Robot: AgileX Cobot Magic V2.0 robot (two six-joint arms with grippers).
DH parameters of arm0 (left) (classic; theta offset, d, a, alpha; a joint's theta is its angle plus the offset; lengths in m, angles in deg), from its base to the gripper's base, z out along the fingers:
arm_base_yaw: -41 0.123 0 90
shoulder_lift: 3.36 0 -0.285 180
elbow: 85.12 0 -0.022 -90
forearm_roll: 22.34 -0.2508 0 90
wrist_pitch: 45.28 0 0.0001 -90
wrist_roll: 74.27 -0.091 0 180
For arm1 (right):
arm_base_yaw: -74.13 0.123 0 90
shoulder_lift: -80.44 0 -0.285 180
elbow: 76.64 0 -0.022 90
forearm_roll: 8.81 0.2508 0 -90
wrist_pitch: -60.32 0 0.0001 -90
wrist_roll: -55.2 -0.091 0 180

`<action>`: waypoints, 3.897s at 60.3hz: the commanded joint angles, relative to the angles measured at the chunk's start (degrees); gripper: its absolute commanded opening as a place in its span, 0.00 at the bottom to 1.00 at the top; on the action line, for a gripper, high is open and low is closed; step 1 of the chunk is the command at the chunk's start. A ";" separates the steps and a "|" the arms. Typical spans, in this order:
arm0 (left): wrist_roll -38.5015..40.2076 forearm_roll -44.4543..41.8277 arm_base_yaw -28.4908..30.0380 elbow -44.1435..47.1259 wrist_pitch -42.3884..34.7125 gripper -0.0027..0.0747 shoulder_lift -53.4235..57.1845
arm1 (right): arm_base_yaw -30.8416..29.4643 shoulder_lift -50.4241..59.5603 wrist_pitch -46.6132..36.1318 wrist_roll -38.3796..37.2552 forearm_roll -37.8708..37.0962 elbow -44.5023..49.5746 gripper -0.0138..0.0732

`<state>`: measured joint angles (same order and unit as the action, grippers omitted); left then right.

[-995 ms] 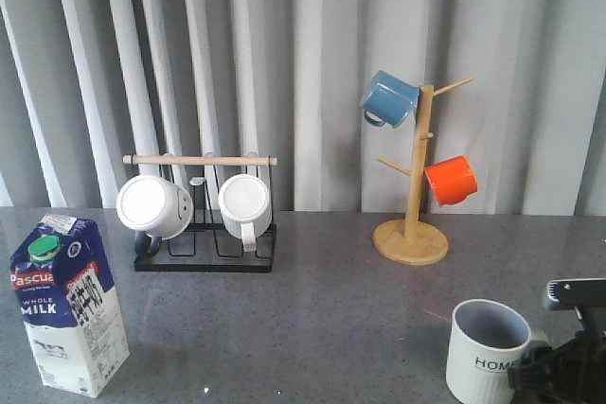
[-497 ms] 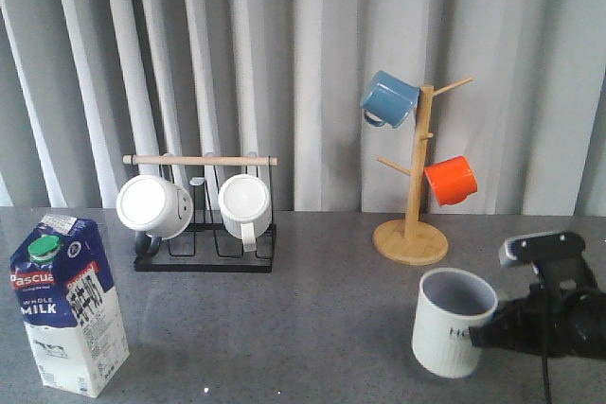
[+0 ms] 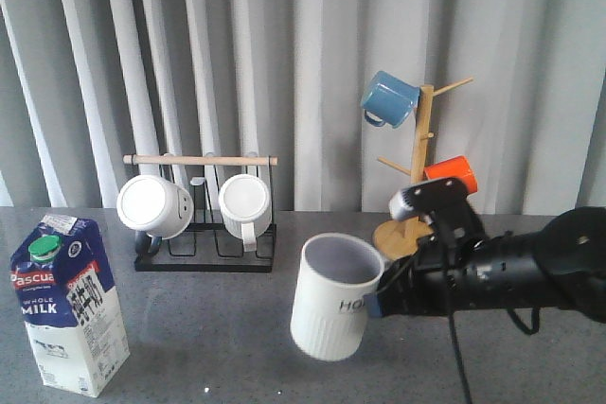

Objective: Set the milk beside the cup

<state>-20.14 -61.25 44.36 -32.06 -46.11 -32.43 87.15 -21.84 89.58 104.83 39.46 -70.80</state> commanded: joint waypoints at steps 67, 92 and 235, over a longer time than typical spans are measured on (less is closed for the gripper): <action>0.50 0.36 -0.15 -1.96 -2.66 0.59 -0.76 | 0.85 -7.47 2.86 -12.79 -13.01 -1.72 0.54; 0.50 0.36 -0.15 -1.96 -2.66 0.59 -0.76 | 0.49 -1.89 10.66 -19.55 -20.64 -1.72 0.54; -52.18 33.73 -11.49 -84.21 72.56 0.78 -67.32 | 0.49 59.33 6.54 -22.18 -21.47 48.71 0.15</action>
<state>-73.07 -27.06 33.21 -114.38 26.83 -100.23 88.03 37.53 98.82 82.80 16.95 -20.67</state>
